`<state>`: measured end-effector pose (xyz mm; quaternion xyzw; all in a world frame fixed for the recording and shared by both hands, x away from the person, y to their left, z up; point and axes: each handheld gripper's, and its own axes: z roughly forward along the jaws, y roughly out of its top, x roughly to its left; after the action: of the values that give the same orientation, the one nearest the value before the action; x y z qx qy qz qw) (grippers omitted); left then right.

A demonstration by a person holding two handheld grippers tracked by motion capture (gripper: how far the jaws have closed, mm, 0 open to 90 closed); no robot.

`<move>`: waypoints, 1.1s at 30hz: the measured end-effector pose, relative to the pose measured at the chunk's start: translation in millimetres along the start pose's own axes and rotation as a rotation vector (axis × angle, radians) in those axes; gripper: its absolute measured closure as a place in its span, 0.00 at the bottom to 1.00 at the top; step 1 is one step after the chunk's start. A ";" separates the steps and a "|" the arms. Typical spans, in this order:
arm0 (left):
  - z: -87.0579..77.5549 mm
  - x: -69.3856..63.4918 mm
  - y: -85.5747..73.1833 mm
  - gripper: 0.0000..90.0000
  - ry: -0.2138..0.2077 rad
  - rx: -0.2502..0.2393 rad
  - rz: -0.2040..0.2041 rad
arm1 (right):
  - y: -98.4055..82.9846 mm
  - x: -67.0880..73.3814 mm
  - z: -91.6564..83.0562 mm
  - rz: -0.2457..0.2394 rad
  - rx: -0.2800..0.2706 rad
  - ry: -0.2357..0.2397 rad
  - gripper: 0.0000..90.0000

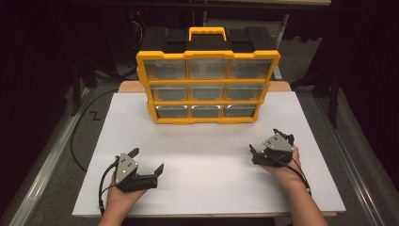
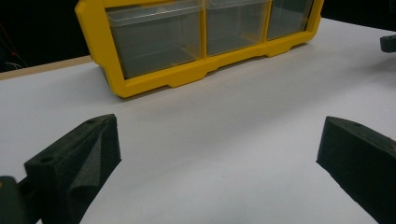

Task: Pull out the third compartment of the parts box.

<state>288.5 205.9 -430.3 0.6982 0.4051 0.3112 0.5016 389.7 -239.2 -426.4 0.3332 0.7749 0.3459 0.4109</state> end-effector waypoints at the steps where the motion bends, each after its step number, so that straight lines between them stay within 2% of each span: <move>1: 0.2 0.0 -0.1 0.00 0.002 -0.001 0.001 | 0.2 1.7 0.3 -0.014 0.004 -0.001 0.02; 8: -0.4 -0.5 -0.1 0.00 0.007 -0.004 0.002 | 2.3 11.1 0.1 -0.121 0.023 -0.012 0.02; 11: -0.7 -0.4 -0.3 0.00 0.010 -0.005 0.002 | 3.4 14.3 0.1 -0.185 0.029 -0.022 0.02; 13: -0.8 -0.4 -0.4 0.00 0.011 -0.005 0.003 | 3.8 16.2 -0.3 -0.185 0.035 -0.021 0.02; 16: -1.0 -0.6 -0.7 0.00 0.009 -0.005 0.003 | 6.8 21.5 -1.6 -0.264 0.034 -0.034 0.02; 17: -1.0 -0.6 -0.7 0.00 0.009 -0.005 0.003 | 7.3 23.4 -2.1 -0.276 0.039 -0.036 0.02; 18: -1.0 -0.6 -0.7 0.00 0.009 -0.005 0.004 | 8.2 24.4 -2.5 -0.311 0.038 -0.042 0.02; 19: -1.0 -0.6 -0.7 0.00 0.009 -0.005 0.004 | 8.6 26.9 -3.0 -0.320 0.044 -0.044 0.02; 22: -1.1 -0.4 -0.6 0.00 0.009 -0.007 0.003 | 10.7 30.7 -3.8 -0.393 0.038 -0.051 0.02; 24: -1.2 -0.6 -0.7 0.01 0.010 -0.009 0.003 | 10.8 32.9 -4.4 -0.397 0.043 -0.056 0.02; 25: -1.5 -0.7 -0.7 0.01 0.010 -0.010 0.003 | 12.9 34.5 -5.2 -0.454 0.038 -0.065 0.02; 28: -1.8 -0.7 -0.6 0.01 0.012 -0.012 0.002 | 12.8 38.1 -6.3 -0.453 0.048 -0.072 0.02; 32: -2.0 -0.5 -0.7 0.01 0.014 -0.014 0.002 | 15.2 43.4 -8.3 -0.527 0.047 -0.085 0.02; 33: -2.0 -0.5 -0.7 0.01 0.014 -0.014 0.002 | 15.2 43.4 -8.3 -0.527 0.047 -0.085 0.02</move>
<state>286.5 206.4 -430.3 0.6929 0.4055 0.3194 0.5034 366.9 -198.4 -428.2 0.1438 0.8246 0.1947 0.5113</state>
